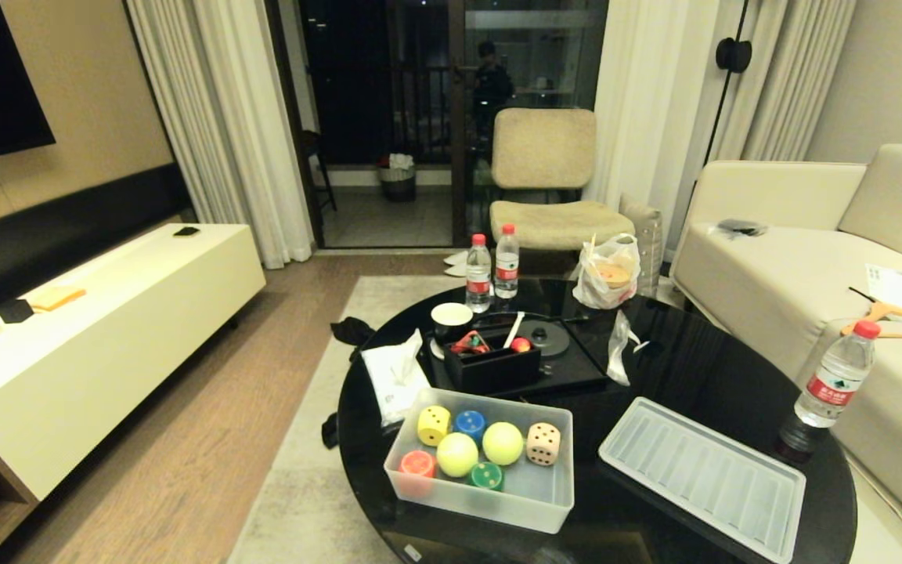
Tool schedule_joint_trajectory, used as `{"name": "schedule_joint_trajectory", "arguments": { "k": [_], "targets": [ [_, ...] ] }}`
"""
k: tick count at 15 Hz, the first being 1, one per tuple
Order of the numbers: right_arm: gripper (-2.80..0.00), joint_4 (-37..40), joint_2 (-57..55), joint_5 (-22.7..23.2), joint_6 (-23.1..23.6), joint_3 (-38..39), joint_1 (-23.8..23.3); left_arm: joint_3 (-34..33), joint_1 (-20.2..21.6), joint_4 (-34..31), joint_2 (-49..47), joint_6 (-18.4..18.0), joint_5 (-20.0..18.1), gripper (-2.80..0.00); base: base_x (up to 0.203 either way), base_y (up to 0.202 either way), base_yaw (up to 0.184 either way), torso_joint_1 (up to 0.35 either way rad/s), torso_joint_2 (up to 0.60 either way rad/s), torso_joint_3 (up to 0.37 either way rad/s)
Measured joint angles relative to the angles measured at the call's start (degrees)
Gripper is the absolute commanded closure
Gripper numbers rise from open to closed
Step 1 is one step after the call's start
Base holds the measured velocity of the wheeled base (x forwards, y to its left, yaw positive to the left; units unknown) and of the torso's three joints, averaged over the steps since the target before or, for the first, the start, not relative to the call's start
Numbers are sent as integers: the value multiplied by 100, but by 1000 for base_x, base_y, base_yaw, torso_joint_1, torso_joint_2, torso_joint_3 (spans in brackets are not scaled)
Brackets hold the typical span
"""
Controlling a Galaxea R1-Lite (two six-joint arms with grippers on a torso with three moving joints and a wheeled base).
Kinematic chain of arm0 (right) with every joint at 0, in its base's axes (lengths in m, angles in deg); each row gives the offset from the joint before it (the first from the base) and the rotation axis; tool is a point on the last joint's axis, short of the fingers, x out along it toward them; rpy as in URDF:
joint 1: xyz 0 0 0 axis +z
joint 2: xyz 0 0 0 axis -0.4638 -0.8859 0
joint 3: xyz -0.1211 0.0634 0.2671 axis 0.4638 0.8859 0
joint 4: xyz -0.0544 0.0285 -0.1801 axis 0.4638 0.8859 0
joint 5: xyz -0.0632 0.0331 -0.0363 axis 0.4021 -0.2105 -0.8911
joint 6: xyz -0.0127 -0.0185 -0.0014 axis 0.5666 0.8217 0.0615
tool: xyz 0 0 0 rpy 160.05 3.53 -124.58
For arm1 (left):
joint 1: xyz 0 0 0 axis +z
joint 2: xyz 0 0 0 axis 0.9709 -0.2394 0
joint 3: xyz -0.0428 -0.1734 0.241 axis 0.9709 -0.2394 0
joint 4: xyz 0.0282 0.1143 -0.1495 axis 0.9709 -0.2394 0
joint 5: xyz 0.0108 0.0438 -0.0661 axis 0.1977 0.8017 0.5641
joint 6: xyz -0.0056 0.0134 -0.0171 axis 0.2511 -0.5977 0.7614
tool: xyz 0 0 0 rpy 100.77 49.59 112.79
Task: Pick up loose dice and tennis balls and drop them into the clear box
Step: Close the lid
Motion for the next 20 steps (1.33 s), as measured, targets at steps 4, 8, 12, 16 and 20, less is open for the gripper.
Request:
{"name": "schedule_joint_trajectory", "arguments": {
  "k": [4, 8, 12, 16, 20],
  "targets": [
    [0, 378, -407, -2, 69, -937, 5, -16, 2, 17, 2, 37, 1, 0, 0, 0, 0, 0, 0, 0],
    [0, 445, -1973, -87, 18, -2681, 7, -21, 0, 52, 2, 392, 66, 0, 0, 0, 0, 0, 0, 0],
    [0, 534, -4254, -404, -511, -4423, -62, -21, -4, 55, 2, 474, 77, 0, 0, 0, 0, 0, 0, 0],
    [0, 895, -6660, -597, -889, -5850, -798, -21, -4, 55, 2, 476, 77, 0, 0, 0, 0, 0, 0, 0],
    [0, 1939, -8637, -424, -1023, -7147, -1942, -21, -4, 55, 0, 476, 77, 0, 0, 0, 0, 0, 0, 0]
  ]
}}
